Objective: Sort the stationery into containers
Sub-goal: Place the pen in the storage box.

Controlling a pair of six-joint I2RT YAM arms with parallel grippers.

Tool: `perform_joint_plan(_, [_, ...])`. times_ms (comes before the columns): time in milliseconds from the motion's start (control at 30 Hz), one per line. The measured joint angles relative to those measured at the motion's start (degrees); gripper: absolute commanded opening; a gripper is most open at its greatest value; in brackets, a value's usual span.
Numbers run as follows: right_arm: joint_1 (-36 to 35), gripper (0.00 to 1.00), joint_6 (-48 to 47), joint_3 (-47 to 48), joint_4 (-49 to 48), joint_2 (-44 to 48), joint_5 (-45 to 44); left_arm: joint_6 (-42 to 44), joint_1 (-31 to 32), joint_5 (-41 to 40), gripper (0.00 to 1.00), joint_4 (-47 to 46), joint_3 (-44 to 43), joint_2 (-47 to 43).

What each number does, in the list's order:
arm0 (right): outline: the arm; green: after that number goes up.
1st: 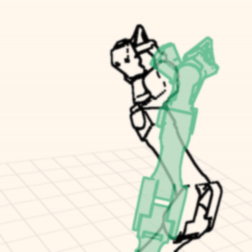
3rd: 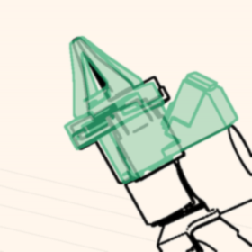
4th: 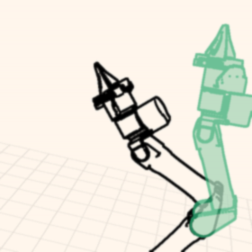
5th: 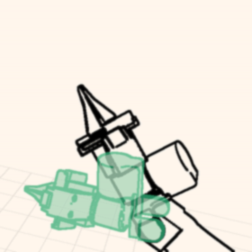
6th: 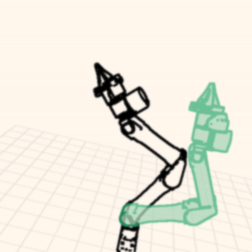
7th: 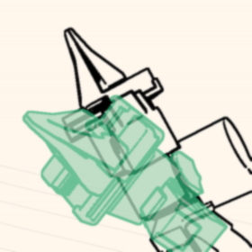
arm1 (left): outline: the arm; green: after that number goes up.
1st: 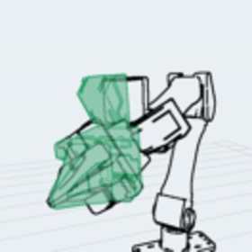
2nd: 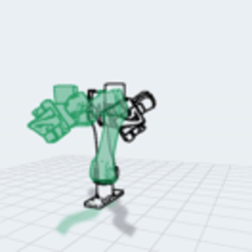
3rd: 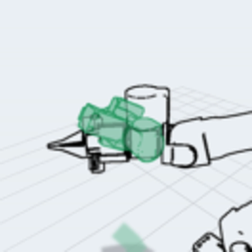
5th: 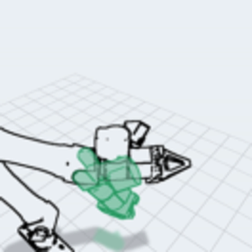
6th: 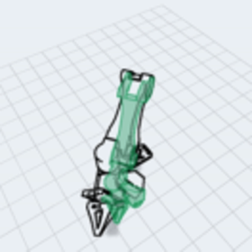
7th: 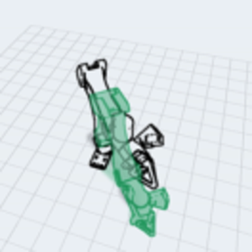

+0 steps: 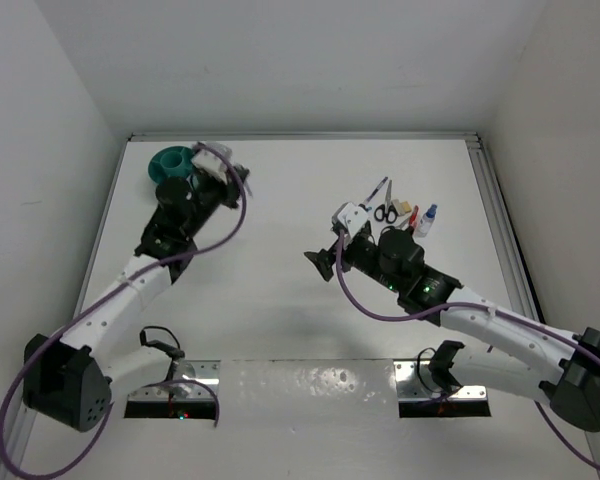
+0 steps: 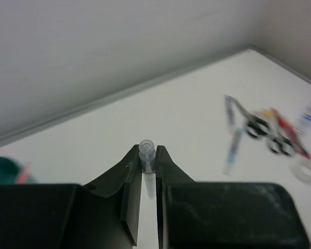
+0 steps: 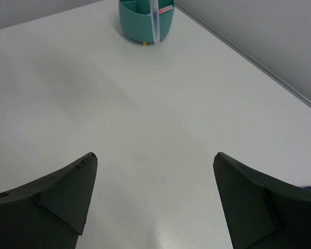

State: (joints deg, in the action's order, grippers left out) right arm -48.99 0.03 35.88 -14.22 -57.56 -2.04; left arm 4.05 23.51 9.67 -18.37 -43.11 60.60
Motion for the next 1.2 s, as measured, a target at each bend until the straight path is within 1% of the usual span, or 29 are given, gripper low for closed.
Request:
perform_joint_plan(67, [0.0,0.91,-0.11,-0.44,-0.35,0.39,-1.25,1.2,-5.33,-2.49,0.0,3.15,-5.07,2.82])
perform_joint_plan(200, [0.09,0.93,-1.03,-1.29,-1.03,0.66,-2.51,4.76,-16.68,-3.74,0.0,4.52,-15.04,10.88])
perform_joint_plan(300, [0.61,0.93,-1.6,-2.49,-2.03,0.68,-2.73,7.56,-22.29,-3.37,0.0,2.73,-16.85,15.78])
perform_joint_plan(400, [1.77,0.94,-1.92,-2.91,-2.4,0.5,-2.67,9.92,-25.53,0.87,0.0,0.83,-16.85,20.9])
perform_joint_plan(567, [4.02,0.94,-1.99,-2.89,-2.95,-0.52,-2.36,13.44,-28.63,7.85,0.0,-1.09,-16.9,28.92])
perform_joint_plan(767, [6.03,0.94,-1.46,-2.67,-3.5,-3.76,-0.9,16.96,-31.12,11.52,0.0,-3.63,-17.53,34.21])
perform_joint_plan(1033, [6.95,0.94,-1.25,-0.57,-3.3,-7.48,1.03,17.66,-31.95,16.74,0.0,-4.96,-19.67,35.21])
perform_joint_plan(1200, [7.63,0.94,-1.14,0.83,-3.32,-7.8,2.25,16.61,-33.0,21.55,0.0,-1.9,-26.25,35.91])
